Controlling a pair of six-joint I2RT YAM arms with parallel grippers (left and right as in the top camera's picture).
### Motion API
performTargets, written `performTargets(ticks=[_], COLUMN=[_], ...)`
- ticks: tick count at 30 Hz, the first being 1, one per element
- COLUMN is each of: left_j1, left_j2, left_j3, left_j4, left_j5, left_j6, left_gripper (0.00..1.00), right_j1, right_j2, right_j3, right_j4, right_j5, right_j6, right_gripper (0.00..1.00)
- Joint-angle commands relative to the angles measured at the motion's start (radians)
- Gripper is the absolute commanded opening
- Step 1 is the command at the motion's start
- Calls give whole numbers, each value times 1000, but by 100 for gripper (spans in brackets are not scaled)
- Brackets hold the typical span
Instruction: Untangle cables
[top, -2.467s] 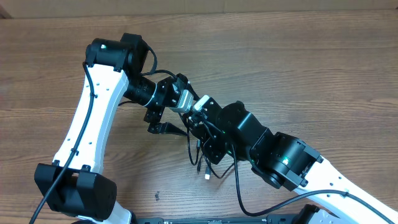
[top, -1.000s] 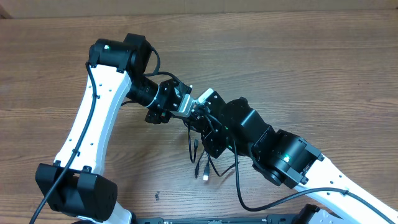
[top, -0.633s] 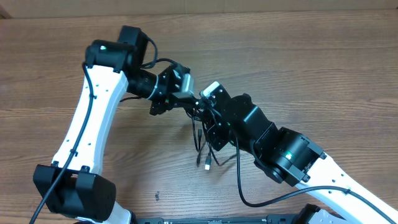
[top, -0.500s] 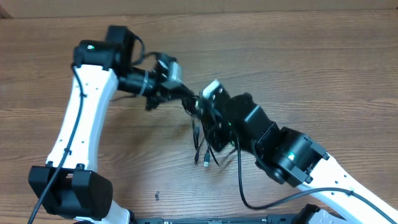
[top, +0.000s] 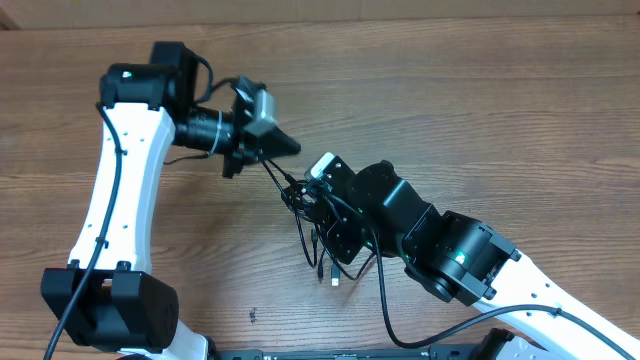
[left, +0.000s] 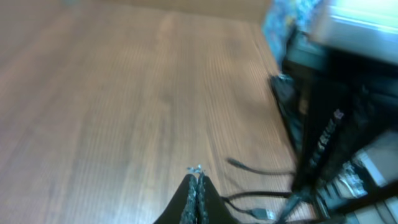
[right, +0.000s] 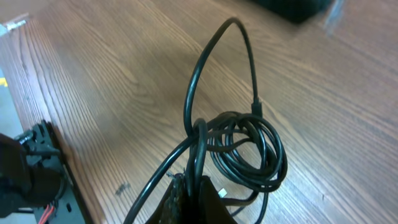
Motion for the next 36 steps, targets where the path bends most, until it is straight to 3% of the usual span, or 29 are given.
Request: performTargets(ticks=[1,7,8,9,10,11,19,20,21,22,25,27,28,31,32,36], left_j1=[-32,-40,-40,-40,-40,-41,-42,-42,-49,-56,-106,-137,-148,-157,-156,-139], left_j2=[2,2,2,2,2,2,2,2,2,2,2,2,2,2,2,2], left_j3=[17,17,17,17,17,17,18,18,18,18,18,18,18,18,18,18], left_j4=[-117,-136,-136,-136,-136,-136,-136,-136,-136,-136,-136,-136,-136,-136,-136,-136], left_j5=[-118,-195,-190,-190,-190,-188,-156,-150,-153,-159,-193,-211,-225,-245,-248,-247], left_j6=[286,315,315,316,316,316,320,323,322,322,319,319,319,319,318,311], left_gripper=[4,6,19,59,87,100,92,86,69,62,69,67,59,21,15,20], right_j1=[1,0,0,0,-1,-6,-32,-34,-34,-34,-34,-34,-34,-34,-34,-34], right_j2=[-14,-14,-14,-14,-14,-14,-14,-14,-14,-14,-14,-14,-14,-14,-14,-14], right_j3=[7,7,7,7,7,7,7,7,7,7,7,7,7,7,7,7], right_j4=[42,53,54,54,54,56,56,58,64,70,106,113,112,108,108,91], right_j5=[8,17,22,30,32,34,33,34,31,29,-11,-11,-11,-11,-11,3], right_j6=[-5,-5,-5,-5,-5,-5,-4,-5,-5,-5,-5,-5,-5,-5,-5,-5], right_gripper=[4,4,4,4,4,4,4,4,4,4,4,4,4,4,4,4])
